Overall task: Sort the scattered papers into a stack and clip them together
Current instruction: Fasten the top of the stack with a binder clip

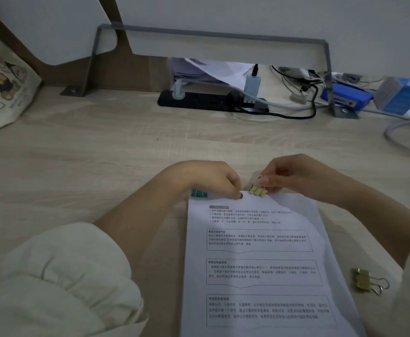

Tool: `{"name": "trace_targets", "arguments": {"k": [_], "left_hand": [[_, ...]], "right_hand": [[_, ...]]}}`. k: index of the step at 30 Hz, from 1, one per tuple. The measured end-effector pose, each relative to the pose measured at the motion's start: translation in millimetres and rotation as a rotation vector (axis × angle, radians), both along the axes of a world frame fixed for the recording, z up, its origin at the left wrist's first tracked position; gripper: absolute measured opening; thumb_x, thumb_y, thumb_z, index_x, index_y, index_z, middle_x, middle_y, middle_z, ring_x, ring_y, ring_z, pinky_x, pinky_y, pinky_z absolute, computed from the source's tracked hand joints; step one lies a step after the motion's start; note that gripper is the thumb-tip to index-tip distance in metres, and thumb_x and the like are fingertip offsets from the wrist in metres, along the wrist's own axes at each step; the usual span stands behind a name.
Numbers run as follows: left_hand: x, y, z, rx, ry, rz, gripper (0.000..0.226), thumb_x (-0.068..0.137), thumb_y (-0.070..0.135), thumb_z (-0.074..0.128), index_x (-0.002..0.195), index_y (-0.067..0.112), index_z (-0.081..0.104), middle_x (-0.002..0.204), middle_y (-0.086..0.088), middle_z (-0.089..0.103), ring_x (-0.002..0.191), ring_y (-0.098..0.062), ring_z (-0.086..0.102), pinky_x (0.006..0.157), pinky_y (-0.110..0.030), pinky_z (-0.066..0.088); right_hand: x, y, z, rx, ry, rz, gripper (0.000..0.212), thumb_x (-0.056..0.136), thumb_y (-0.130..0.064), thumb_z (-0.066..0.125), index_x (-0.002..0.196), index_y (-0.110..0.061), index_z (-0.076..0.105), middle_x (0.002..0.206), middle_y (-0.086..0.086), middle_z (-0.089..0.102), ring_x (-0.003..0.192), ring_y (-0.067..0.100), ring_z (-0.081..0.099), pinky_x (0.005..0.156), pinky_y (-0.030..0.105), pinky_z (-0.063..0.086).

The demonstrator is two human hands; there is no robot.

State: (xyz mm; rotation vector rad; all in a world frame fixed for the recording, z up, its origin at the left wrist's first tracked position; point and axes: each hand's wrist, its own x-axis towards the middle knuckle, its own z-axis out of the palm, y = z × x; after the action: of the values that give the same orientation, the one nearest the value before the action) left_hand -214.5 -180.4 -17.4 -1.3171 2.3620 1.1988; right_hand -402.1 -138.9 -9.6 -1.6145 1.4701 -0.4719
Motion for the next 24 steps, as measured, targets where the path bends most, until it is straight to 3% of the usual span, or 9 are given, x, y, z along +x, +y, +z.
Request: {"name": "trace_targets", "arguments": {"k": [5, 8, 11, 17, 21, 24], "left_hand": [[7.2, 3.6, -2.3, 0.02, 0.138, 0.057, 0.011, 0.086, 0.027, 0.061, 0.093, 0.022, 0.067, 0.084, 0.016, 0.061, 0.087, -0.006, 0.058, 0.086, -0.023, 0.043], [11.3, 5.8, -2.5, 0.042, 0.201, 0.086, 0.004, 0.086, 0.025, 0.062, 0.087, 0.025, 0.066, 0.082, 0.016, 0.063, 0.082, -0.003, 0.058, 0.082, -0.02, 0.043], [14.0, 8.4, -1.1, 0.045, 0.224, 0.108, 0.006, 0.086, 0.026, 0.062, 0.088, 0.024, 0.068, 0.082, 0.016, 0.065, 0.08, -0.002, 0.06, 0.08, -0.019, 0.044], [19.0, 10.3, 1.9, 0.036, 0.24, 0.137, 0.019, 0.086, 0.026, 0.062, 0.1, 0.015, 0.07, 0.101, 0.0, 0.072, 0.098, -0.015, 0.066, 0.093, -0.031, 0.048], [20.4, 11.1, 0.9, 0.058, 0.275, 0.156, 0.018, 0.086, 0.024, 0.063, 0.099, 0.014, 0.07, 0.1, -0.001, 0.073, 0.09, -0.011, 0.065, 0.089, -0.027, 0.048], [20.8, 11.4, -1.0, 0.079, 0.28, 0.157, 0.018, 0.086, 0.024, 0.062, 0.1, 0.015, 0.07, 0.098, 0.001, 0.073, 0.086, -0.005, 0.063, 0.084, -0.021, 0.046]], "right_hand": [[10.6, -17.7, 8.0, -0.125, 0.258, 0.204, 0.013, 0.081, -0.023, 0.068, 0.082, -0.01, 0.069, 0.082, 0.003, 0.074, 0.074, 0.008, 0.067, 0.072, 0.019, 0.051], [14.4, -25.1, 12.6, -0.089, 0.241, 0.277, 0.015, 0.083, -0.018, 0.066, 0.083, -0.004, 0.068, 0.083, 0.007, 0.073, 0.075, 0.012, 0.068, 0.072, 0.017, 0.051], [14.5, -33.6, 15.6, -0.039, 0.227, 0.333, 0.019, 0.084, -0.017, 0.065, 0.084, 0.001, 0.067, 0.084, 0.012, 0.073, 0.078, 0.018, 0.069, 0.077, 0.024, 0.053], [9.0, -44.1, 19.3, 0.193, 0.157, 0.383, 0.021, 0.084, -0.022, 0.061, 0.081, -0.002, 0.068, 0.069, -0.005, 0.069, 0.067, 0.003, 0.062, 0.067, 0.012, 0.048], [5.9, -45.7, 18.3, 0.273, 0.134, 0.405, 0.026, 0.087, -0.023, 0.058, 0.087, 0.001, 0.068, 0.08, 0.002, 0.071, 0.072, 0.006, 0.064, 0.073, 0.012, 0.049], [6.1, -45.9, 17.7, 0.33, 0.147, 0.429, 0.028, 0.087, -0.027, 0.057, 0.089, -0.002, 0.069, 0.078, -0.002, 0.072, 0.074, 0.006, 0.065, 0.075, 0.013, 0.05]]}}
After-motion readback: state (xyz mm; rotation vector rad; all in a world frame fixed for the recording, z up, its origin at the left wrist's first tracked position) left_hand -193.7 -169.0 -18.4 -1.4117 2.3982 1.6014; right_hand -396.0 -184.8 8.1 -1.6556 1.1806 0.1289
